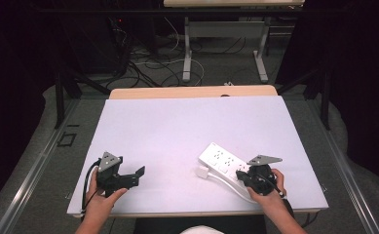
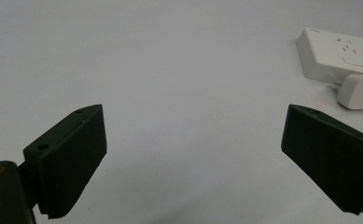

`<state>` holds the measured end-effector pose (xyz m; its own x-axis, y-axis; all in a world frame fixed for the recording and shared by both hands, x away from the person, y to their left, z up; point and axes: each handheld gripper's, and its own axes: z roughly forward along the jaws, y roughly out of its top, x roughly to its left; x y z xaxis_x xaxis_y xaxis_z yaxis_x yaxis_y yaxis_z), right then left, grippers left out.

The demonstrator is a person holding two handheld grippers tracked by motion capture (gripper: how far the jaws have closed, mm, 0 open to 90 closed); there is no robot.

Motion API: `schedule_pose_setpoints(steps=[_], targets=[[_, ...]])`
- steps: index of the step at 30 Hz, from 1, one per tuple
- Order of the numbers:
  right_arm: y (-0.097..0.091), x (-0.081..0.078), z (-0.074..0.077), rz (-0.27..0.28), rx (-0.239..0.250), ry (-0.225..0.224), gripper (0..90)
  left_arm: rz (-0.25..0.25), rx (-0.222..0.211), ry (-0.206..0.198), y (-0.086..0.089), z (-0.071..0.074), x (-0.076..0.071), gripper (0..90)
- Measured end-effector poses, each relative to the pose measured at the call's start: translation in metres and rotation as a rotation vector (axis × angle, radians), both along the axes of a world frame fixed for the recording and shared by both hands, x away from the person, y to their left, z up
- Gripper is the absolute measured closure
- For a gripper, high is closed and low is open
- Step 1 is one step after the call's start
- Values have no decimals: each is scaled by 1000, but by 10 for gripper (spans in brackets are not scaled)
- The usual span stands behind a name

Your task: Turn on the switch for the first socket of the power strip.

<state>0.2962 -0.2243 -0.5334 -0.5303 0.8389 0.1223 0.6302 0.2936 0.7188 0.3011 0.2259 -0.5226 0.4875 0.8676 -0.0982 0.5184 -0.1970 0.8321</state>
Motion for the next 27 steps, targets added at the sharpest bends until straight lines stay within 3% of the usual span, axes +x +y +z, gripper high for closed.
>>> schedule_pose_setpoints(steps=[27], targets=[[3, 1, -1, 27, -24, -26, 900, 0, -5, 3, 0, -1, 0, 69]])
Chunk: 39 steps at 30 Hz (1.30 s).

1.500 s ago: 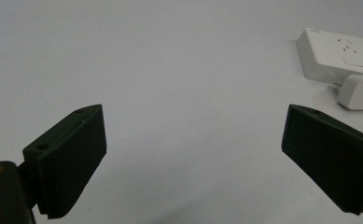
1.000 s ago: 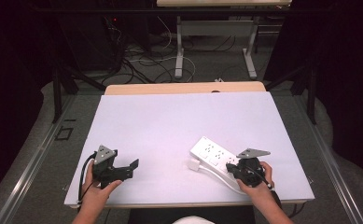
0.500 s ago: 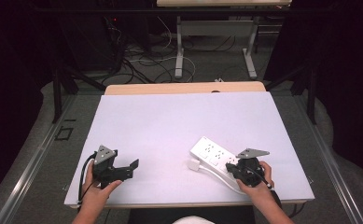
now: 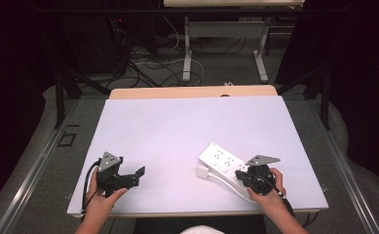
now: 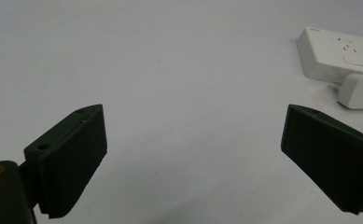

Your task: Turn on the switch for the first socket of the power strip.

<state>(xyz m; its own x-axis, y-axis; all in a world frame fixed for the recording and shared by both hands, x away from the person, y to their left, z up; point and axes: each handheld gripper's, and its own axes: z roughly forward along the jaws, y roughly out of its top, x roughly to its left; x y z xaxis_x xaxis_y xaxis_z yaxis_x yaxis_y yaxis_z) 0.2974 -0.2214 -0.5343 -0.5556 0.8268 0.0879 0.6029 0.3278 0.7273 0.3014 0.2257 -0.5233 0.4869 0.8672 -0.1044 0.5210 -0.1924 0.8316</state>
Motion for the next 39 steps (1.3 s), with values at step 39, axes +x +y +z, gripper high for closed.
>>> schedule_pose_setpoints(steps=[39], targets=[[0, -2, -1, 13, -11, 6, 900, 11, -3, 6, 0, -2, 0, 71]])
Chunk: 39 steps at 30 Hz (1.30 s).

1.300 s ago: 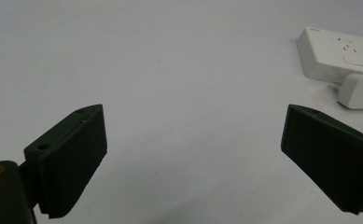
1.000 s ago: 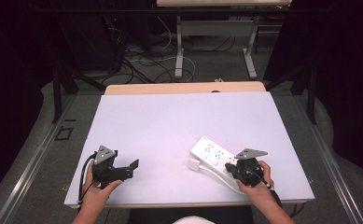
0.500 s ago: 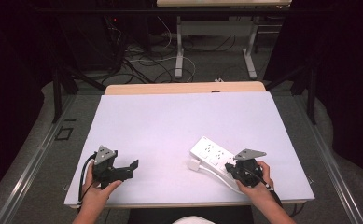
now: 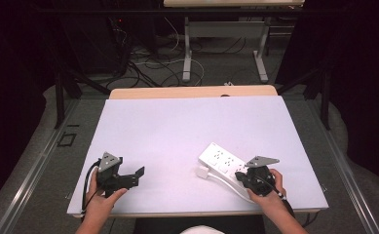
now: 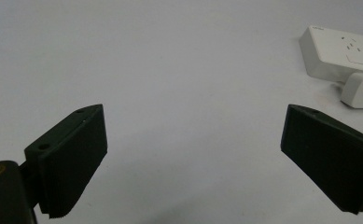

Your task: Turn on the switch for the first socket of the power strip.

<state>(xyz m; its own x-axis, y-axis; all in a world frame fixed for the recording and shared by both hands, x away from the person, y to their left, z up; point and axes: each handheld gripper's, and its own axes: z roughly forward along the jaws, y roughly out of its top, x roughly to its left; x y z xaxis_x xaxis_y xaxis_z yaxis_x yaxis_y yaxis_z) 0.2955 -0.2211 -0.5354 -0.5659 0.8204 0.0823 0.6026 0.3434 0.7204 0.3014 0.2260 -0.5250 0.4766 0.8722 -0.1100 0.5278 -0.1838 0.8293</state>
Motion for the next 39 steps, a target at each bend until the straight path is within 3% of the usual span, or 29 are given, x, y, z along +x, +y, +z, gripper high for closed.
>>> schedule_pose_setpoints(steps=[12, 33, 39], targets=[[-3, 0, -1, -11, 39, 12, 892, 3, -5, -2, 1, 0, 0, 72], [-16, -3, 13, -36, 142, -31, 729, 4, -5, 2, 2, 0, 0, 74], [-19, -3, 15, -46, 148, -45, 670, 6, -6, 2, 2, 0, 0, 74]])
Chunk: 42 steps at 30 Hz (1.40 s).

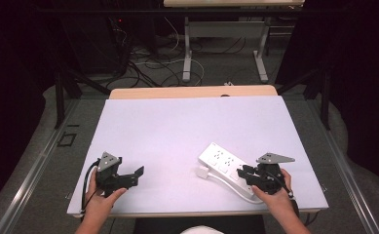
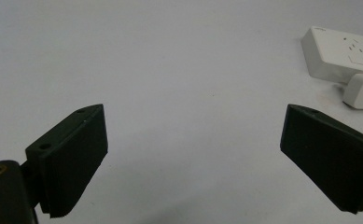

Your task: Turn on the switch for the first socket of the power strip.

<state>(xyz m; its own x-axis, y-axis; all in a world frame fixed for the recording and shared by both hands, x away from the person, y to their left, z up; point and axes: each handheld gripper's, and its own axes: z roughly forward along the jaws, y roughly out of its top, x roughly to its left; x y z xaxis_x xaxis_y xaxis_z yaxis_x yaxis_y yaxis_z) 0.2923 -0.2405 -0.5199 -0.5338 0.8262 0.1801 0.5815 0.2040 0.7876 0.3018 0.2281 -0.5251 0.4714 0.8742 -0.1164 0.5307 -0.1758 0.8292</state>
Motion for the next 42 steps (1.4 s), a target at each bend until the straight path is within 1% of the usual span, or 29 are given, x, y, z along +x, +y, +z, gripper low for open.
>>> schedule_pose_setpoints(steps=[2, 3, 4, 6, 7, 8, 9, 10, 11, 12, 13, 15, 17, 18, 20, 21, 22, 23, 24, 27, 29, 30, 32, 33, 35, 37, 39, 42], targets=[[-3, 0, 0, -8, 6, -3, 649, 1, -1, 0, 0, 0, 0, 75], [-3, 0, 0, -8, 6, -3, 649, -1, 7, -4, 1, 0, 0, 75], [-5, 1, 1, -16, 15, -1, 631, 2, -3, 0, 0, 0, 0, 75], [-8, 2, 1, -19, 13, -6, 606, 2, 0, 0, 1, 0, 1, 75], [-8, 2, 1, -29, 24, -1, 591, 2, -2, 0, 1, 0, 1, 75], [-9, 3, 0, -32, 18, -4, 577, 4, -5, 0, 1, 0, 1, 75], [-10, 3, 1, -39, 24, -2, 564, 5, -6, 1, 1, -1, 1, 75], [-12, 4, 0, -40, 15, -9, 548, 6, -7, 2, 1, -1, 1, 75], [-12, 4, 0, -46, 16, -12, 531, 7, -8, 2, 1, -1, 1, 75], [-13, 4, 0, -52, 16, -9, 517, 6, -6, 4, 2, 0, 1, 75], [-16, 5, 0, -50, 6, -18, 499, 7, -8, 6, 2, -1, 1, 75], [-17, 6, 0, -60, 11, -14, 481, 7, -9, 6, 2, -1, 1, 75], [-22, 7, 0, -76, 10, -18, 437, 10, -14, 9, 2, -1, 1, 75], [-22, 7, 0, -76, 10, -18, 437, 10, -15, 9, 2, -1, 1, 75], [-28, 9, 0, -93, 4, -15, 399, 12, -15, 11, 2, -1, 2, 76], [-28, 9, 0, -93, 4, -15, 399, 12, -15, 11, 2, -1, 2, 76], [-33, 11, 0, -112, 11, -6, 387, 13, -15, 7, 3, -1, 2, 76], [-36, 12, 0, -120, 9, -6, 387, 14, -16, 8, 3, -1, 2, 76], [-39, 12, 0, -132, 20, 1, 383, 15, -16, 9, 3, -1, 2, 76], [-44, 13, 0, -150, 23, 1, 367, 15, -14, 9, 4, -2, 3, 76], [-48, 15, 0, -166, 25, 7, 336, 17, -18, 16, 4, -2, 3, 76], [-52, 15, -1, -195, 33, 16, 306, 17, -18, 17, 4, -2, 3, 77], [-57, 16, -2, -211, 40, 17, 276, 17, -17, 17, 5, -2, 3, 77], [-59, 17, -2, -224, 40, 12, 259, 19, -17, 12, 5, -2, 3, 77], [-64, 18, -2, -236, 45, 17, 239, 21, -19, 15, 5, -2, 3, 77], [-68, 20, -3, -250, 44, 3, 198, 22, -20, 15, 5, -2, 3, 77], [-70, 20, -4, -254, 44, 2, 183, 21, -21, 16, 6, -2, 3, 77], [-78, 22, -5, -280, 37, -3, 158, 22, -22, 18, 6, -2, 4, 77]])
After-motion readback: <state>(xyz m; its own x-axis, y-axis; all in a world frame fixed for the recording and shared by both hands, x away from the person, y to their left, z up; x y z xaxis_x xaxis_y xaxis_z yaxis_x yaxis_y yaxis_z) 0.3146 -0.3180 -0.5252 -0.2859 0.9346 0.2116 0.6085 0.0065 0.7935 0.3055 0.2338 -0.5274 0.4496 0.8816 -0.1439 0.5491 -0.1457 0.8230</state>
